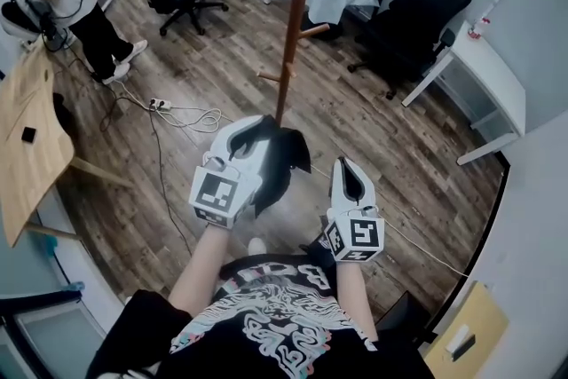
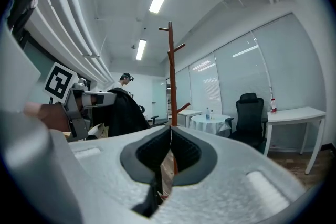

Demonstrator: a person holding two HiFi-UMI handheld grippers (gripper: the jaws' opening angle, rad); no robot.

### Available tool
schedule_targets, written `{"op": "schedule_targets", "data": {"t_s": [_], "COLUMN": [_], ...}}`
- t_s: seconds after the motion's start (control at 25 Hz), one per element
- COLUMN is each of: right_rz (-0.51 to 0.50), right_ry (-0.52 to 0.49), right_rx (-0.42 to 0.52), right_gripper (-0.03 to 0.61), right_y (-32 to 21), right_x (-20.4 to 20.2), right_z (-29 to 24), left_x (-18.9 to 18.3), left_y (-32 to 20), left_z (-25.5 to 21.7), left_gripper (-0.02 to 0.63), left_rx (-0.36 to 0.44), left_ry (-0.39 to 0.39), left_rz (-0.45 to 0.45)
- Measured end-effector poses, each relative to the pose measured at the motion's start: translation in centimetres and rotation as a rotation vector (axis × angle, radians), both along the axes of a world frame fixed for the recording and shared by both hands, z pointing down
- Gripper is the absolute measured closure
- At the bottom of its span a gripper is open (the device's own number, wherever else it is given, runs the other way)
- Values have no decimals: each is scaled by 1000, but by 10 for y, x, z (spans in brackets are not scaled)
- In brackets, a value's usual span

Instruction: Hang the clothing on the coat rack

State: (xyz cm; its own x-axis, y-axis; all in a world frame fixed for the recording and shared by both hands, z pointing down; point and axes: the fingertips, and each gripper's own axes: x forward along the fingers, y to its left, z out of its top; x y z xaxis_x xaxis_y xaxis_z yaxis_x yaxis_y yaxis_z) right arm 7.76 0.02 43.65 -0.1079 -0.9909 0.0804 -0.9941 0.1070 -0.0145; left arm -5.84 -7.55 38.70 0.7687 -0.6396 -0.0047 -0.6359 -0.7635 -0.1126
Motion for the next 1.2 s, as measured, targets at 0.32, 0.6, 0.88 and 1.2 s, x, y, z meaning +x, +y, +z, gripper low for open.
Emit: {"op": "schedule_targets", "data": {"t_s": [0.32, 0.6, 0.88, 1.2], "right_rz": [-105, -193, -263, -390], "right_ry": [28, 39, 62, 99], "right_rx": [-39, -108, -162, -196], "right_gripper": [498, 396, 342, 392], "right_y": [-24, -84, -145, -181], "right_x": [-12, -1, 10, -1], "right_z": [4, 26, 32, 54], "left_x": [17, 49, 70, 84], "left_y": [-27, -63, -90, -118], "left_z": [-6, -14, -27, -13], "left_gripper": [598, 598, 598, 598], "left_rx": [-15, 11, 27, -7], "left_ry": [-3, -18, -18, -21], "left_rz": [-1, 11, 45, 55]}}
